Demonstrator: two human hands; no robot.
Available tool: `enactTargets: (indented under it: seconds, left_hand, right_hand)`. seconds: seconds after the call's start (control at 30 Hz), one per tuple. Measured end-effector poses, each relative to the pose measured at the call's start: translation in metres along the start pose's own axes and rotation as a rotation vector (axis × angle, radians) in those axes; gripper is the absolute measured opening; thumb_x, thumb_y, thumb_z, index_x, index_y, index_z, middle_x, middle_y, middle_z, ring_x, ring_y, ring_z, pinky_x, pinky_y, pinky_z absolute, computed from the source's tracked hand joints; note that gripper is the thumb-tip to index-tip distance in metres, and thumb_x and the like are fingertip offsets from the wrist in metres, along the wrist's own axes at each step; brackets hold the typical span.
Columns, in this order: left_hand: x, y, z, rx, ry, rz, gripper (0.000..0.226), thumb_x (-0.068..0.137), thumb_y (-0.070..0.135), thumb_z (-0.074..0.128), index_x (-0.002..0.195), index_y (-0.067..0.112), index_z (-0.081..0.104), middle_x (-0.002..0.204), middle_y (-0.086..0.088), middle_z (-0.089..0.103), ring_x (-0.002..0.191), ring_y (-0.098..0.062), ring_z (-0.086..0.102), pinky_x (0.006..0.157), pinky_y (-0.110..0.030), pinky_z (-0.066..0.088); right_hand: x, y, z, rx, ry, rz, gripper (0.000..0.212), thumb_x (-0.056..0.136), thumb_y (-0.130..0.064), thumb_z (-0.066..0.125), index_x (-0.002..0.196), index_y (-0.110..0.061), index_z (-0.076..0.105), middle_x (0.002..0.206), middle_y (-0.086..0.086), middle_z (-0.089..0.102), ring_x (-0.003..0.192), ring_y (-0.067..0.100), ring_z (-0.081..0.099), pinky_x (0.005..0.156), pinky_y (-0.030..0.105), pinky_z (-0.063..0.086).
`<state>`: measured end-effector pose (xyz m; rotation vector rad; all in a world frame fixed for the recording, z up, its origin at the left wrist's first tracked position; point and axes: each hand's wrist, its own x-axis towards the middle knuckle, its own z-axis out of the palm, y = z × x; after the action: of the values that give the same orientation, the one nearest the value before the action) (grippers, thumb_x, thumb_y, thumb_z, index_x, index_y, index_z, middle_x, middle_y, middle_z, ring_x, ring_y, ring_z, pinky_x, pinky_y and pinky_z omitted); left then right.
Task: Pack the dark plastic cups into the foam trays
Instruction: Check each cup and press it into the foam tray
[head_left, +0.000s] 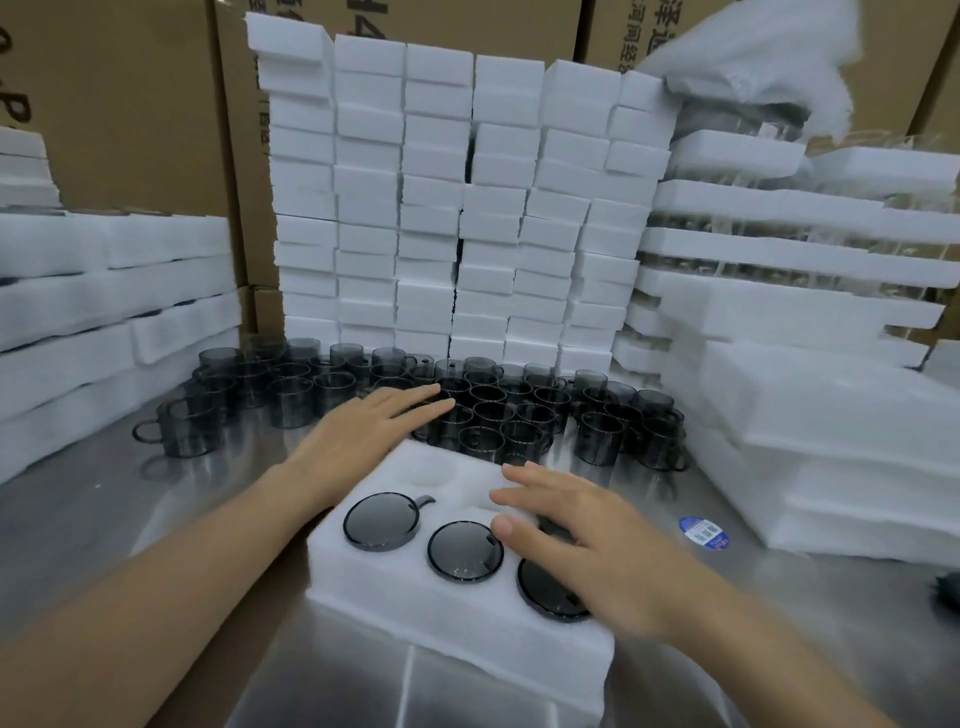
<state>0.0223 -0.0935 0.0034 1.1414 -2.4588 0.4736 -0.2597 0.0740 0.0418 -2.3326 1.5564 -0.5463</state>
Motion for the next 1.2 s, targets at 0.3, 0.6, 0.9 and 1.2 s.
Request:
enactTargets:
  seconds: [0.3, 0.6, 0.9, 1.2]
  left_hand:
    - [0.001, -0.006, 0.011, -0.031, 0.111, -0.001, 0.072, 0.093, -0.006, 0.069, 0.152, 0.033, 0.055, 0.162, 0.012, 0.047, 0.135, -0.017, 0.054, 0.096, -0.038, 0.056]
    - [-0.012, -0.004, 0.007, -0.279, 0.332, -0.208, 0.024, 0.101, 0.032, 0.071, 0.123, 0.032, 0.062, 0.141, 0.024, 0.051, 0.082, 0.004, 0.064, 0.062, -0.016, 0.04]
    - [-0.011, 0.038, -0.051, -0.903, 0.488, -0.444, 0.009, 0.099, 0.032, 0.072, 0.095, 0.034, 0.064, 0.098, 0.012, 0.07, 0.088, -0.012, 0.068, 0.083, -0.047, 0.057]
    - [-0.043, 0.107, -0.052, -0.915, 0.227, -0.269, 0.01, 0.099, 0.04, 0.068, 0.099, 0.031, 0.063, 0.095, 0.008, 0.072, 0.088, -0.017, 0.069, 0.075, -0.024, 0.054]
  right_hand:
    - [0.0, 0.004, 0.001, -0.004, 0.011, -0.013, 0.058, 0.098, -0.071, 0.047, 0.149, -0.045, 0.057, 0.165, -0.033, 0.032, 0.149, -0.018, 0.017, 0.115, 0.006, 0.011]
    - [0.0, 0.006, 0.001, 0.01, 0.017, -0.037, 0.054, 0.1, -0.069, 0.049, 0.146, -0.044, 0.059, 0.165, -0.032, 0.033, 0.152, -0.014, 0.018, 0.125, 0.018, 0.014]
    - [0.001, 0.014, -0.008, 0.025, 0.033, -0.085, 0.038, 0.1, -0.066, 0.056, 0.113, -0.034, 0.071, 0.149, -0.028, 0.051, 0.14, -0.011, 0.042, 0.118, 0.023, 0.034]
    - [-0.001, 0.033, -0.036, 0.022, 0.124, 0.002, 0.022, 0.091, -0.058, 0.075, 0.092, -0.037, 0.07, 0.115, -0.023, 0.066, 0.113, -0.006, 0.06, 0.103, 0.024, 0.046]
